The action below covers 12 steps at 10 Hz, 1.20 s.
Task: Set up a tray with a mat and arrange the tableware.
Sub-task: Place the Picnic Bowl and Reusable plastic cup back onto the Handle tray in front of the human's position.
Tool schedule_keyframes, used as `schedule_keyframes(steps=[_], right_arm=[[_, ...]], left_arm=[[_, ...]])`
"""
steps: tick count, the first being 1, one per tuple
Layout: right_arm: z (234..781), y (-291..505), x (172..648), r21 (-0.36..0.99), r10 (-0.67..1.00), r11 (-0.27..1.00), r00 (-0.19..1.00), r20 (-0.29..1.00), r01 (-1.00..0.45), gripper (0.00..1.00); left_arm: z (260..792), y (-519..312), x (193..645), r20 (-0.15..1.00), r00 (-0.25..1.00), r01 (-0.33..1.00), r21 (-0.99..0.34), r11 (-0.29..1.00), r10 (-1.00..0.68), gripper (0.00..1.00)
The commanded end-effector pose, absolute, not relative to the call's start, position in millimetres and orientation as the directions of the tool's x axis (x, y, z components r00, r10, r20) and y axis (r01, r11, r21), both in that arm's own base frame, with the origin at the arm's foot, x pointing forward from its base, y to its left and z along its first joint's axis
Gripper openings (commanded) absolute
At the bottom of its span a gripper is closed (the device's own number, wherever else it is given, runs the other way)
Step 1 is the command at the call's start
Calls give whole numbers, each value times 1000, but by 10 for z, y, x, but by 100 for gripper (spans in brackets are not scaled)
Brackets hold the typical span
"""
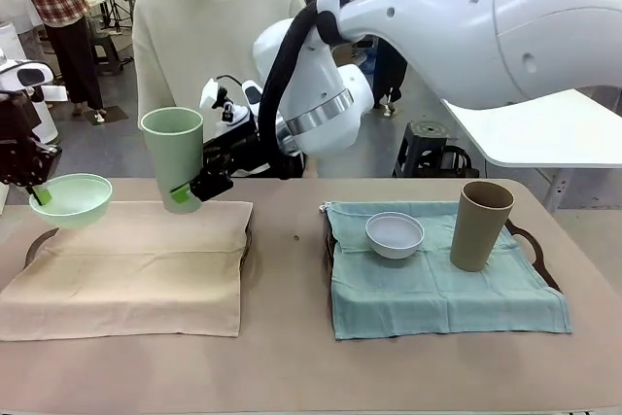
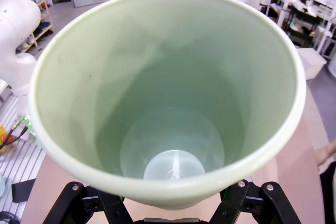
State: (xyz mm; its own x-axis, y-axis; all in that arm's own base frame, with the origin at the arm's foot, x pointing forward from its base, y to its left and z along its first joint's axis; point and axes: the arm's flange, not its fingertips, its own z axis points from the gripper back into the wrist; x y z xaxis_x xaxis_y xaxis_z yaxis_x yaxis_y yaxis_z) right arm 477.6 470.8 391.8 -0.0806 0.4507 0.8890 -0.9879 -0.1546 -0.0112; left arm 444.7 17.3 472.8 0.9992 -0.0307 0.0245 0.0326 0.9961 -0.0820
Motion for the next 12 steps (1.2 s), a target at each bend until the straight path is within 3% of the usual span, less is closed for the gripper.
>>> schedule_keyframes(steps=[1,4,12], right_arm=[[3729,4773,4746,-9,417,-189,-88,904,-982,80],[3406,4788,4750,35,441,-212,-64,895,-977,80],[3140,4817,4778,66,471,-201,-37,881,-977,80]], left_arm=[[4519,233,4528,66,997,49,-141,989,-40,4],[4200,231,4691,51,998,28,-141,990,-21,4],[3994,225,4733,15,1000,11,-125,992,-9,4]])
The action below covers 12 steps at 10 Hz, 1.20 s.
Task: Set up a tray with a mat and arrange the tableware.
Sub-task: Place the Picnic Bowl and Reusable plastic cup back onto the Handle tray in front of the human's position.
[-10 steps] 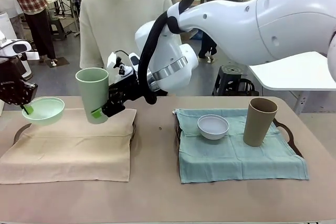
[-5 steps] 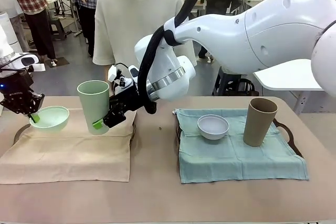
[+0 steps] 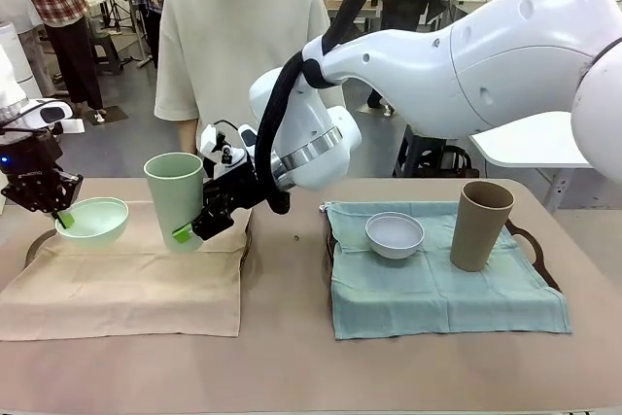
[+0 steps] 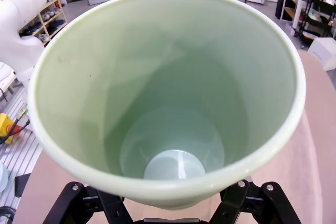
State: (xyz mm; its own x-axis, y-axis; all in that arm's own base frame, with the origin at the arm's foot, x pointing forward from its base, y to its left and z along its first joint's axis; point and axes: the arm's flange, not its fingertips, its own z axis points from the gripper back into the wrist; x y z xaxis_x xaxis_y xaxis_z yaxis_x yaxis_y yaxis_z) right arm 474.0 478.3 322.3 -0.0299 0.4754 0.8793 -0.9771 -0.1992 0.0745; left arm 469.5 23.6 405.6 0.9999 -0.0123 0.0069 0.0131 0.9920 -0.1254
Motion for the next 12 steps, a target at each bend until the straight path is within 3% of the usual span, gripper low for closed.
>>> schedule_keyframes(steps=[1,11,12], right_arm=[[3088,4820,4772,55,470,-206,-49,881,-977,80],[2722,4834,4910,-32,518,-220,-144,843,-975,80],[2724,4834,4916,-28,522,-215,-139,842,-976,100]], left_arm=[[3954,192,4730,22,1000,14,-122,992,-12,4],[3569,22,4925,18,999,37,-94,995,-36,4],[3573,24,4932,23,999,44,-93,995,-42,4]])
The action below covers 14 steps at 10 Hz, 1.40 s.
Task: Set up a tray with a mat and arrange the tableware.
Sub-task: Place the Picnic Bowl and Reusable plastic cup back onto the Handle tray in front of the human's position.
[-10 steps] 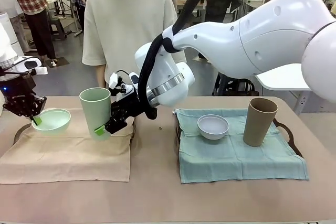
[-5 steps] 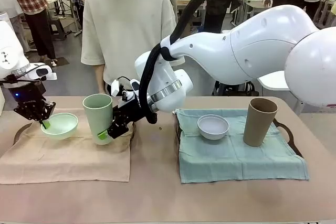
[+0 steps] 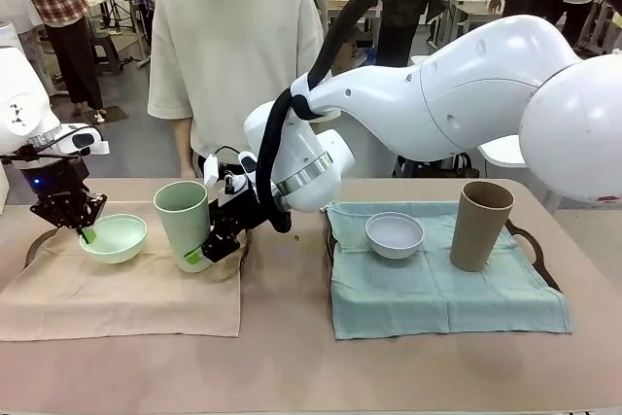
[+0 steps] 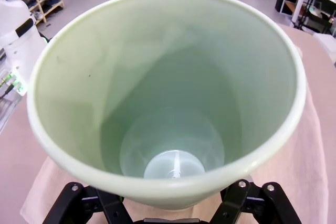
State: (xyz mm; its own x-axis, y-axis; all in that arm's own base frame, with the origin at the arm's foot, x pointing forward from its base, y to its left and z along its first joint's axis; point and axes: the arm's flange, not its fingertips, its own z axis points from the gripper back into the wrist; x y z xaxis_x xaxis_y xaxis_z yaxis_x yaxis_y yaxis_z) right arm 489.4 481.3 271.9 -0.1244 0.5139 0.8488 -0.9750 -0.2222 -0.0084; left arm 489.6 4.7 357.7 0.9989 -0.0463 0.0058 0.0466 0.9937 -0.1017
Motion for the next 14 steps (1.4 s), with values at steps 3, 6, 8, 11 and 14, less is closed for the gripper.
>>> schedule_keyframes(steps=[3,6,8,11,14], right_arm=[[2809,4792,4883,-20,541,-199,-127,831,-980,100],[3017,4670,4820,57,572,-203,-71,817,-978,100],[3130,4464,4817,192,551,-205,49,833,-960,100],[3373,4091,4773,261,625,-41,179,759,-965,100],[3565,3843,4809,224,636,91,230,736,-970,100]], left_arm=[[3589,45,4902,15,998,54,-87,995,-53,100],[3699,88,4860,8,998,64,-74,995,-64,93],[3882,119,4749,38,994,106,-122,987,-102,100],[4352,125,4496,102,983,162,-116,980,-150,100],[4653,-23,4341,157,962,243,-112,964,-224,100]])
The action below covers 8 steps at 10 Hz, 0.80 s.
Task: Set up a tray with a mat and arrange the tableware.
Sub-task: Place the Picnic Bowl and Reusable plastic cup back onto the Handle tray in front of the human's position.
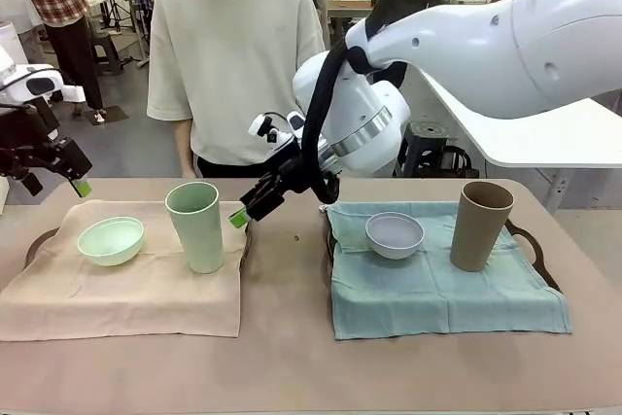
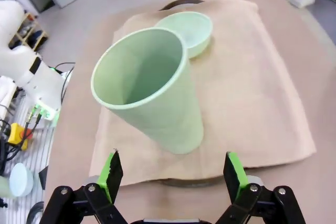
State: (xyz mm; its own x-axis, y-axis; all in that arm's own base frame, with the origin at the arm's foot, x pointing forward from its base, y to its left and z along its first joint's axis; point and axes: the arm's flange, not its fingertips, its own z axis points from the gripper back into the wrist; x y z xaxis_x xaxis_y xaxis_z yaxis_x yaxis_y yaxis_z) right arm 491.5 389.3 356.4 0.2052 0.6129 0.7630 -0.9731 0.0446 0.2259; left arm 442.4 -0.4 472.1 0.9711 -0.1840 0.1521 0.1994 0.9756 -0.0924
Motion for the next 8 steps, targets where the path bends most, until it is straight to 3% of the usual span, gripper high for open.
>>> schedule_keyframes(steps=[1,4,8], right_arm=[[3656,3786,4748,228,668,125,252,700,-966,100],[4314,3590,4459,287,764,357,454,457,-889,100],[5244,3326,4150,131,667,723,734,125,-679,100]], left_arm=[[4696,-73,4292,141,963,245,-89,965,-231,100],[5122,-453,4198,147,950,285,-52,957,-275,100],[5451,-1112,4255,174,932,321,15,947,-318,100]])
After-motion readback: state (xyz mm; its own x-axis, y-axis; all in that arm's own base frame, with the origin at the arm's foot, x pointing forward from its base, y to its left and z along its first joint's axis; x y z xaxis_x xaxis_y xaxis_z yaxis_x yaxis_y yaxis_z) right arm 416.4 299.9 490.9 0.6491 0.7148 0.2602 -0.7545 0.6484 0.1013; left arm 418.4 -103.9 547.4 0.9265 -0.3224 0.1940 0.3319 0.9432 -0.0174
